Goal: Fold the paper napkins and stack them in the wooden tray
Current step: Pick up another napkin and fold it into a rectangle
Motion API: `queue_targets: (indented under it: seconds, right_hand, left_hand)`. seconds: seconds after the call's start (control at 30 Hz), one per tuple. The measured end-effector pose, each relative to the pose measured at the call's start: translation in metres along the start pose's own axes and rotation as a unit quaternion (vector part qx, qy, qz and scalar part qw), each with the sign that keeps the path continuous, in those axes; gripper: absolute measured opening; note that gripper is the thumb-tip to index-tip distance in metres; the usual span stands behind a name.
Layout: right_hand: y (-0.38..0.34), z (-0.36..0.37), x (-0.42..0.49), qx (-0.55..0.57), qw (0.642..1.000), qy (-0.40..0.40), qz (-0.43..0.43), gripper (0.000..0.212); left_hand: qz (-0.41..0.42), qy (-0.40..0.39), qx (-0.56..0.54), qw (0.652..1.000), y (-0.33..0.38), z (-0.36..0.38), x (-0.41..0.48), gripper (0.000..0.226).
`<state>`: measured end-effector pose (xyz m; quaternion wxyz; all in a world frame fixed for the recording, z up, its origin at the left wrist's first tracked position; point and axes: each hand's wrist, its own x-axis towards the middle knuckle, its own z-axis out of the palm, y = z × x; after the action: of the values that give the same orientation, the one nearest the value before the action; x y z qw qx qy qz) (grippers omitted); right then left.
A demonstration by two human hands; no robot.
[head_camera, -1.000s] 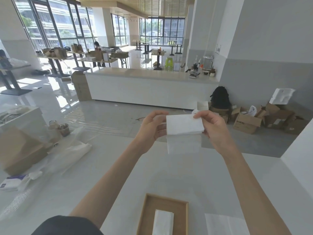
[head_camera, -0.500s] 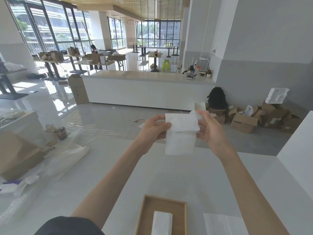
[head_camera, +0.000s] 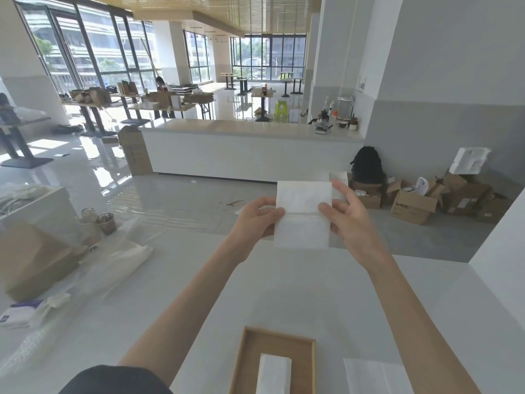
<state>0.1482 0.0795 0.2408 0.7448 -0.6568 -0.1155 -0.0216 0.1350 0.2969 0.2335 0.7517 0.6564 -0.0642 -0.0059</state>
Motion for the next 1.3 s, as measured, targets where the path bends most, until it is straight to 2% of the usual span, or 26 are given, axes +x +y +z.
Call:
queue_targets:
  seconds: [0.1,0.17,0.37,0.53,0.6,0.7,0.77,0.87,1.03,1.2,1.27,1.3]
  right_hand:
    - [0.000,0.001,-0.003,-0.014,0.999,-0.035,0.023,0.070]
    - [0.002,0.000,-0.003,-0.022,0.999,-0.025,0.016,0.069]
    - [-0.003,0.002,-0.002,-0.070,0.995,0.008,-0.071,0.031]
    - [-0.011,0.006,-0.008,-0.052,0.992,-0.040,-0.106,0.052]
    - [-0.011,0.007,-0.009,-0.050,0.992,-0.050,-0.103,0.058]
    - [-0.008,0.009,-0.008,-0.050,0.994,-0.021,-0.092,0.061]
    - [-0.006,0.009,-0.006,-0.055,0.995,0.001,-0.087,0.060]
    - [-0.003,0.010,-0.004,-0.060,0.995,0.007,-0.085,0.057]
    - [0.002,0.012,-0.002,-0.078,0.993,-0.006,-0.083,0.052]
    - [0.003,0.012,-0.003,0.019,0.999,-0.047,0.002,0.032]
    - [0.004,0.013,-0.004,-0.018,1.000,-0.023,-0.002,0.019]
    - [0.007,0.014,-0.003,-0.042,0.999,-0.009,-0.014,0.020]
  left_hand:
    - [0.003,0.006,0.008,1.000,0.001,-0.001,0.001,0.011]
    - [0.006,0.000,0.014,1.000,0.002,-0.001,0.001,0.009]
    - [0.046,-0.010,-0.033,0.998,0.002,0.001,-0.001,0.009]
    - [0.042,-0.017,-0.108,0.993,0.009,0.003,-0.004,0.024]
    - [0.031,-0.015,-0.132,0.991,0.010,0.003,-0.004,0.020]
    - [-0.016,-0.006,-0.177,0.984,0.011,0.001,-0.004,0.014]
    - [-0.051,-0.010,-0.191,0.980,0.012,0.001,-0.006,0.025]
    - [-0.051,-0.030,-0.153,0.987,0.012,0.002,-0.009,0.042]
    - [-0.020,0.001,-0.091,0.996,0.010,0.002,-0.012,0.018]
    - [-0.006,0.037,-0.065,0.997,0.008,0.002,-0.011,0.012]
    - [-0.001,0.039,-0.054,0.998,0.006,0.001,-0.011,0.010]
    - [-0.002,0.037,-0.048,0.998,0.005,0.001,-0.012,0.009]
